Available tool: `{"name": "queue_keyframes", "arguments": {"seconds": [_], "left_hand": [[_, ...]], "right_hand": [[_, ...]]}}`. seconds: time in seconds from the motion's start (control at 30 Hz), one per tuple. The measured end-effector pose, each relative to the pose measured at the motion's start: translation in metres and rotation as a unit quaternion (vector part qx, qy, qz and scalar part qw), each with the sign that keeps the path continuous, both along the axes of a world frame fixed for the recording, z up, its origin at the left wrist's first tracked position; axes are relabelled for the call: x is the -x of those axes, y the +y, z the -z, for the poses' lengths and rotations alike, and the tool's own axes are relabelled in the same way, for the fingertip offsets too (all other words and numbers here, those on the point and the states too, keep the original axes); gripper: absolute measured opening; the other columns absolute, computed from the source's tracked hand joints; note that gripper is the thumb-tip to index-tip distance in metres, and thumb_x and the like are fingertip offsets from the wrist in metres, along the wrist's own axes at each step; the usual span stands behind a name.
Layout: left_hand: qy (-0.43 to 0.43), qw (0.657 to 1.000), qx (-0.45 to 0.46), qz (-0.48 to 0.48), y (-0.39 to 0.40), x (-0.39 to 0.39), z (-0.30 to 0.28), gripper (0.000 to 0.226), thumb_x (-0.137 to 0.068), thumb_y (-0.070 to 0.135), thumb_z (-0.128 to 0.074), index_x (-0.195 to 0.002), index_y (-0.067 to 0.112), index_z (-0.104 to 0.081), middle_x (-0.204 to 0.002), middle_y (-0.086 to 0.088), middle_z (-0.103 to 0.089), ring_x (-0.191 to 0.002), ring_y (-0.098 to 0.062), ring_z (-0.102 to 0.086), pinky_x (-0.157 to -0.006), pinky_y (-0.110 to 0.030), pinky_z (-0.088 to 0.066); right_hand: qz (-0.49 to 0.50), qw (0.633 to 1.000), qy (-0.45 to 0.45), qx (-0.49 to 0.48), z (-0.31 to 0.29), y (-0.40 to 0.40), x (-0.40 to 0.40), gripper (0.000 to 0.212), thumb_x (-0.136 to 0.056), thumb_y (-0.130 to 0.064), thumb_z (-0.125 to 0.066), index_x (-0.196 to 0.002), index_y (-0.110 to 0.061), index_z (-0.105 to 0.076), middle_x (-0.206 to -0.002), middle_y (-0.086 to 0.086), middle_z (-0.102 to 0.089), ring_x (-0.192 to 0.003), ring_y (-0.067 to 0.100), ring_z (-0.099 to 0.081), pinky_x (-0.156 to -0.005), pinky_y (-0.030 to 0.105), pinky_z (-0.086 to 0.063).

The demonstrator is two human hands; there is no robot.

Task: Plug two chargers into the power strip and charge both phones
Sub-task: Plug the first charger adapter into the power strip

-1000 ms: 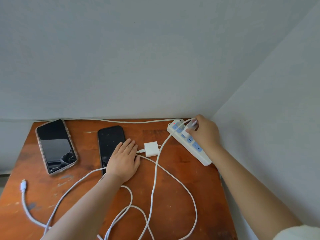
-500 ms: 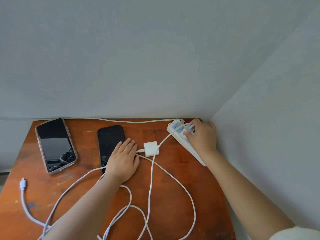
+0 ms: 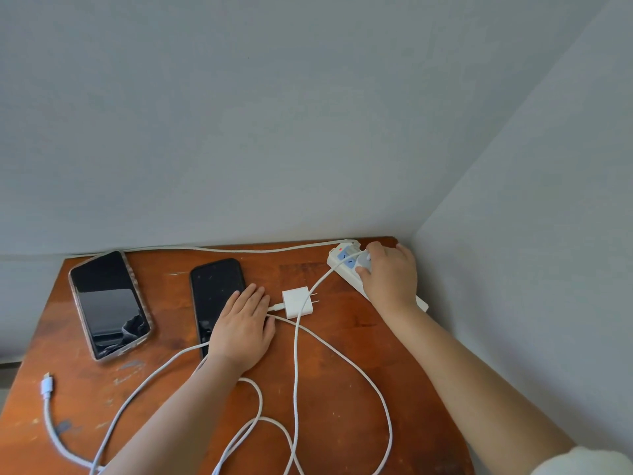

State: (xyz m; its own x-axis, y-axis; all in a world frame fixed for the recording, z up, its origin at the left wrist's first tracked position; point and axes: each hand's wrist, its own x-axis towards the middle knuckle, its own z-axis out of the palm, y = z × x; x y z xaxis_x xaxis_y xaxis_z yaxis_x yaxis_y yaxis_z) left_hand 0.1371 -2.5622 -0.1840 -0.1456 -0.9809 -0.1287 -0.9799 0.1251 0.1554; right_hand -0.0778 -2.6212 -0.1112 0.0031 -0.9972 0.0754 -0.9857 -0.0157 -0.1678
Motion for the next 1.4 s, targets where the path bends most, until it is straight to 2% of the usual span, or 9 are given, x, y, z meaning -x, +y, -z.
{"name": "queue_keyframes", "arguments": {"seconds": [0.23, 0.47, 0.57, 0.77, 0.93, 1.03, 1.2, 1.33, 1.4], "left_hand": [[-0.006, 1.0, -0.007, -0.003, 0.0, 0.001, -0.001, 0.05, -0.096, 0.04, -0.019, -0.142, 0.02, -0.017, -0.154, 0.002, -0.015, -0.142, -0.013, -0.001, -0.107, -0.028, 0.013], [-0.003, 1.0, -0.007, -0.002, 0.0, 0.001, -0.001, 0.049, -0.096, 0.039, -0.021, -0.141, 0.019, -0.018, -0.154, 0.001, -0.016, -0.142, -0.014, -0.003, -0.108, -0.028, 0.012], [-0.001, 1.0, -0.008, -0.007, 0.0, 0.001, -0.001, 0.049, -0.096, 0.039, -0.021, -0.141, 0.019, -0.018, -0.154, 0.001, -0.016, -0.142, -0.013, -0.003, -0.109, -0.028, 0.011], [0.01, 1.0, -0.005, -0.005, 0.0, 0.0, 0.0, 0.049, -0.096, 0.039, -0.021, -0.141, 0.019, -0.019, -0.154, 0.001, -0.016, -0.142, -0.013, -0.003, -0.106, -0.027, 0.013], [0.017, 1.0, -0.014, -0.008, 0.001, 0.0, -0.001, 0.05, -0.096, 0.039, -0.021, -0.141, 0.018, -0.019, -0.154, 0.001, -0.016, -0.142, -0.014, -0.002, -0.11, -0.029, 0.01], [0.022, 1.0, -0.017, -0.011, 0.002, 0.0, -0.001, 0.05, -0.096, 0.039, -0.021, -0.141, 0.018, -0.019, -0.154, 0.001, -0.016, -0.142, -0.014, -0.002, -0.111, -0.029, 0.009], [0.018, 0.999, -0.025, -0.012, 0.002, -0.001, 0.0, 0.05, -0.096, 0.04, -0.02, -0.141, 0.019, -0.018, -0.154, 0.002, -0.015, -0.142, -0.013, -0.002, -0.112, -0.03, 0.009], [0.011, 1.0, -0.028, -0.003, 0.001, -0.003, -0.002, 0.05, -0.096, 0.039, -0.019, -0.142, 0.018, -0.018, -0.154, 0.001, -0.014, -0.142, -0.014, -0.001, -0.113, -0.031, 0.007], [0.012, 0.999, -0.037, 0.007, -0.001, -0.003, -0.005, 0.05, -0.096, 0.038, -0.02, -0.142, 0.017, -0.018, -0.154, 0.0, -0.014, -0.142, -0.014, -0.002, -0.114, -0.032, 0.006]], "right_hand": [[0.008, 0.998, -0.062, -0.009, -0.008, -0.007, 0.008, 0.032, -0.081, -0.025, -0.069, -0.103, -0.004, -0.059, -0.103, 0.013, -0.069, -0.097, 0.028, -0.061, -0.097, 0.037, -0.041], [-0.01, 1.0, -0.021, 0.019, 0.009, 0.002, -0.004, 0.038, -0.084, -0.022, -0.064, -0.115, -0.004, -0.054, -0.113, 0.017, -0.065, -0.105, 0.03, -0.058, -0.107, 0.037, -0.032], [-0.01, 1.0, -0.02, 0.018, 0.008, -0.002, 0.001, 0.035, -0.085, -0.024, -0.063, -0.112, -0.004, -0.054, -0.11, 0.016, -0.066, -0.103, 0.03, -0.059, -0.108, 0.037, -0.031], [0.002, 0.999, -0.043, 0.015, 0.004, -0.001, 0.003, 0.033, -0.082, -0.022, -0.068, -0.104, 0.0, -0.057, -0.103, 0.019, -0.067, -0.098, 0.032, -0.06, -0.097, 0.041, -0.044], [0.005, 0.996, -0.08, 0.042, 0.008, 0.007, 0.002, 0.026, -0.075, -0.009, -0.073, -0.092, 0.006, -0.06, -0.088, 0.025, -0.068, -0.086, 0.04, -0.062, -0.09, 0.047, -0.048], [0.009, 0.993, -0.116, 0.03, 0.004, 0.006, 0.006, 0.028, -0.076, -0.014, -0.073, -0.097, 0.001, -0.061, -0.093, 0.021, -0.068, -0.09, 0.035, -0.061, -0.087, 0.043, -0.05], [0.029, 0.994, -0.108, -0.001, -0.001, 0.002, 0.006, 0.032, -0.081, -0.023, -0.069, -0.106, -0.006, -0.058, -0.104, 0.015, -0.065, -0.096, 0.026, -0.059, -0.068, 0.029, -0.048], [0.031, 0.996, -0.081, -0.015, -0.002, 0.003, 0.005, 0.034, -0.083, -0.025, -0.066, -0.109, -0.006, -0.056, -0.108, 0.014, -0.064, -0.099, 0.026, -0.059, -0.072, 0.03, -0.05], [0.028, 0.994, -0.1, -0.023, -0.005, 0.002, 0.005, 0.035, -0.082, -0.021, -0.067, -0.11, -0.004, -0.055, -0.111, 0.016, -0.064, -0.102, 0.03, -0.058, -0.078, 0.034, -0.048]]}}
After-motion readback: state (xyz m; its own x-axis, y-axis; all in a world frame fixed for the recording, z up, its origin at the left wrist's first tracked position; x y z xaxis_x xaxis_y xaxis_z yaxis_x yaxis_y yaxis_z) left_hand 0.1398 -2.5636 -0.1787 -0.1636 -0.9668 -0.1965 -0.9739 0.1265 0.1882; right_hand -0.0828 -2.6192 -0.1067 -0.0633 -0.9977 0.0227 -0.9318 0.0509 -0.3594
